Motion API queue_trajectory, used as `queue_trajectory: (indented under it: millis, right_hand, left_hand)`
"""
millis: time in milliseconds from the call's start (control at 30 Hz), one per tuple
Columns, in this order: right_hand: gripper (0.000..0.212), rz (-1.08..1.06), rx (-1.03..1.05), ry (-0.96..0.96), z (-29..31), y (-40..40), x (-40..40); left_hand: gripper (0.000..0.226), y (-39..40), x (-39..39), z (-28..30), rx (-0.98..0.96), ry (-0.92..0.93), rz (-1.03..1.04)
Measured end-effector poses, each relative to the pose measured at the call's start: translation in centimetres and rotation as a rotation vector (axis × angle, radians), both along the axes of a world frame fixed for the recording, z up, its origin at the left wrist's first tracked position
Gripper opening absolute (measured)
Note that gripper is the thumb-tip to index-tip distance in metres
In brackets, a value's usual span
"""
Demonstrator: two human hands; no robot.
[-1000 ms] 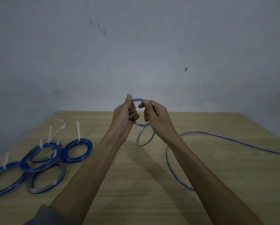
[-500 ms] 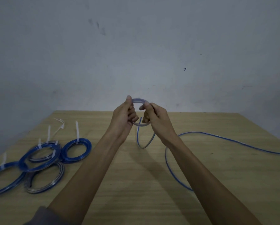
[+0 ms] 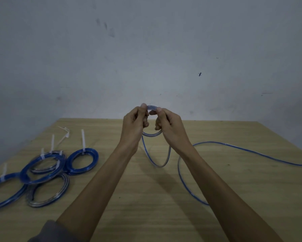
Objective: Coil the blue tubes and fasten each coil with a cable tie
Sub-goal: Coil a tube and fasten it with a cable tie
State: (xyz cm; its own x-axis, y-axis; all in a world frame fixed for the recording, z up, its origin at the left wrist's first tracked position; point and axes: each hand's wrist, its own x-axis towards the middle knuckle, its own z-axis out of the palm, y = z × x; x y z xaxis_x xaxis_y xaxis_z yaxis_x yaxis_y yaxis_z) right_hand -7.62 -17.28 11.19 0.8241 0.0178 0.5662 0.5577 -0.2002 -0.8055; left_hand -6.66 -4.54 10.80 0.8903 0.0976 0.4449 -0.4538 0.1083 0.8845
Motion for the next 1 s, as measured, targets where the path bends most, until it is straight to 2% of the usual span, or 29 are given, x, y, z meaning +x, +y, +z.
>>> queue_trajectory:
  millis: [100,167,233,267,367,467,500,600,667,733,833,900,967,1000]
  right_hand:
    - [0.037,-0.021,0.083,-0.006,-0.2,1.2,-0.5]
    - [0.038,-0.031,0.119,0.018,-0.3,1.7,-0.8]
    - [0.038,-0.047,0.072,0.028,-0.1,1.4,-0.8]
    - [0.038,-0.043,0.008,0.029,0.1,0.9,-0.6]
    - [0.038,0.017,-0.221,0.050,0.5,-0.3,-0.1]
    - [0.037,0.037,-0.160,0.073,0.1,-0.4,-0.2]
    - [0.038,0.025,-0.106,0.074,-0.1,-0.3,-0.4]
    - [0.042,-0.004,0.043,0.057,-0.7,0.2,-0.9]
    - [0.044,-0.024,0.050,0.058,-0.6,0.4,-1.1]
    - [0.045,-0.042,-0.014,0.064,-0.3,0.2,-0.8]
    - [0.045,-0.049,-0.168,0.081,0.2,-0.8,-0.3]
    - [0.044,-0.025,-0.193,0.094,0.5,-1.3,-0.2]
    - [0.041,0.007,-0.125,0.092,0.4,-1.4,-0.4]
    - [0.040,0.018,-0.072,0.089,0.3,-1.3,-0.5]
  left_hand:
    - [0.038,-1.3,-0.1,0.2,-0.300,0.120,-0.038]
    - [0.039,-1.8,-0.2,-0.1,-0.364,0.138,-0.039]
    - [0.039,-1.7,-0.4,-0.4,-0.320,0.147,-0.027]
    - [0.039,-1.3,-0.5,-0.3,-0.238,0.138,-0.011]
    - [0.043,0.5,0.0,0.1,0.138,0.054,-0.046]
    - [0.044,1.1,0.4,0.6,0.314,-0.007,-0.072]
    - [0.044,0.9,0.4,0.7,0.304,-0.022,-0.043]
    - [0.040,-0.3,0.0,0.6,0.074,-0.019,0.004]
    - [0.038,-0.9,0.0,0.1,-0.010,0.015,0.010]
    - [0.040,-0.9,0.1,-0.6,-0.003,0.038,-0.029]
    - [0.046,0.0,0.0,-1.0,0.212,0.010,-0.072]
    - [0.044,0.1,0.0,-0.9,0.267,-0.050,-0.076]
    - [0.043,-0.7,-0.1,-0.5,0.144,-0.053,-0.014]
    - [0.042,-1.1,-0.2,-0.2,0.003,-0.014,0.018]
